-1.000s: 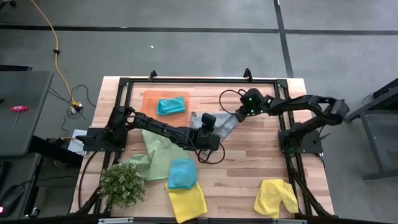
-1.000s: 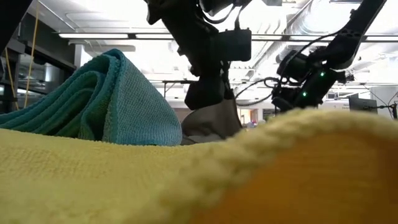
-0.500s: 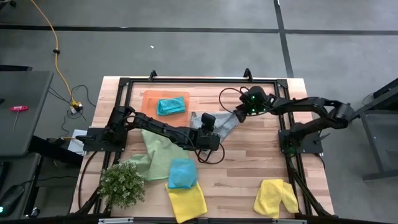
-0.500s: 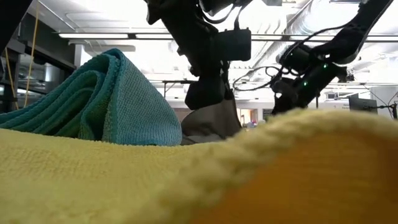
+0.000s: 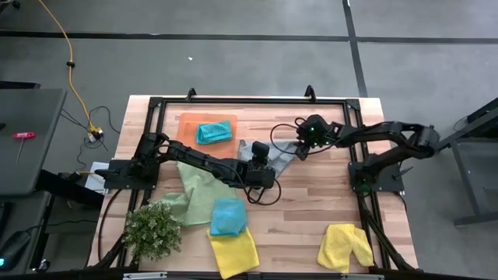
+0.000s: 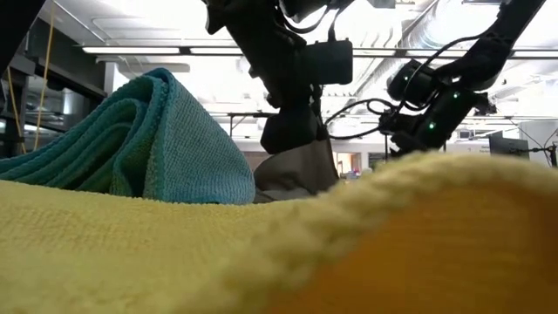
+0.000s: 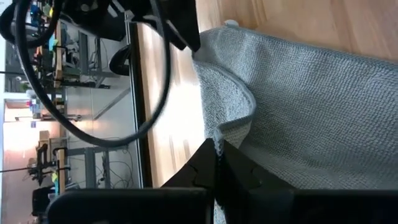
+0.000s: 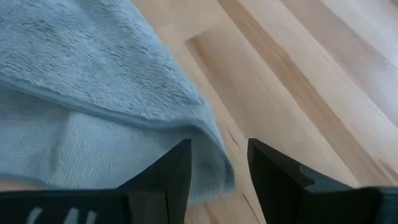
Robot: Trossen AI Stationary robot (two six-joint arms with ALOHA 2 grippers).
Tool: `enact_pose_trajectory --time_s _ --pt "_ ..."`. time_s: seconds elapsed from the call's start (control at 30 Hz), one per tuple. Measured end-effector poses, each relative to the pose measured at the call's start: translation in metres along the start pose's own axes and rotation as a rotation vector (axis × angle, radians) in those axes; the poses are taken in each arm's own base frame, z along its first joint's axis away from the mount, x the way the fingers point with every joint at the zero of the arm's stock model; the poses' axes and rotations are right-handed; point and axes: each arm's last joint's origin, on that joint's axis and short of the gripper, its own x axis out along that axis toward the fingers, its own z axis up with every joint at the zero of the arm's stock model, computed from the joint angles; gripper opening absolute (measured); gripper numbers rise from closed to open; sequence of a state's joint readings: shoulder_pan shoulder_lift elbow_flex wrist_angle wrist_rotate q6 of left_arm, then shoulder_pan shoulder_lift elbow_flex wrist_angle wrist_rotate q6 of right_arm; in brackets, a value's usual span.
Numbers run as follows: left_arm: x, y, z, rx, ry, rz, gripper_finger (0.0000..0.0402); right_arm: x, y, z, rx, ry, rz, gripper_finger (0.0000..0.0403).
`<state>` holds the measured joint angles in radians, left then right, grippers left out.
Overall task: Fold microfiber towels
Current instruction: Fold the gray microfiber cloth
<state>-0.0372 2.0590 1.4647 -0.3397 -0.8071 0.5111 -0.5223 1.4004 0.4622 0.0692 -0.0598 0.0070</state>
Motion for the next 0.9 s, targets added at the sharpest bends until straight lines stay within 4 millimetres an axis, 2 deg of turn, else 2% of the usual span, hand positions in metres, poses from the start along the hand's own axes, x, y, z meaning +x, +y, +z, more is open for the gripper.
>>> enact_pose_trajectory --time_s 0.17,0.47,0.53,0.67,0.7,0.8,0.9 --pt "0.001 0.000 0.000 -0.013 -0.007 -0.018 0.0000 0.007 0.003 -0.003 -0.045 0.016 0.005 0.0149" --pt "0.002 0.001 -0.001 -0.008 -0.003 -0.014 0.0000 0.008 0.001 -0.005 -0.043 0.045 -0.044 0.0144" --pt "0.003 0.003 -0.001 -0.010 0.003 -0.006 0.0000 0.008 0.001 -0.006 -0.046 0.046 -0.055 0.0124" --pt "0.003 0.014 0.002 -0.052 -0.007 0.008 0.0000 0.009 0.005 -0.006 -0.061 0.046 -0.062 0.0026" --pt "0.003 0.018 0.002 -0.066 -0.010 0.010 0.0000 0.009 0.006 -0.006 -0.071 0.046 -0.059 0.0014" --pt "-0.001 0.033 0.004 -0.112 -0.020 0.025 0.0000 0.006 0.011 -0.005 -0.087 0.045 -0.060 0.0011" --pt "-0.013 0.060 0.003 -0.184 -0.051 0.060 0.0000 -0.003 0.014 -0.002 -0.103 0.024 -0.084 0.0003"
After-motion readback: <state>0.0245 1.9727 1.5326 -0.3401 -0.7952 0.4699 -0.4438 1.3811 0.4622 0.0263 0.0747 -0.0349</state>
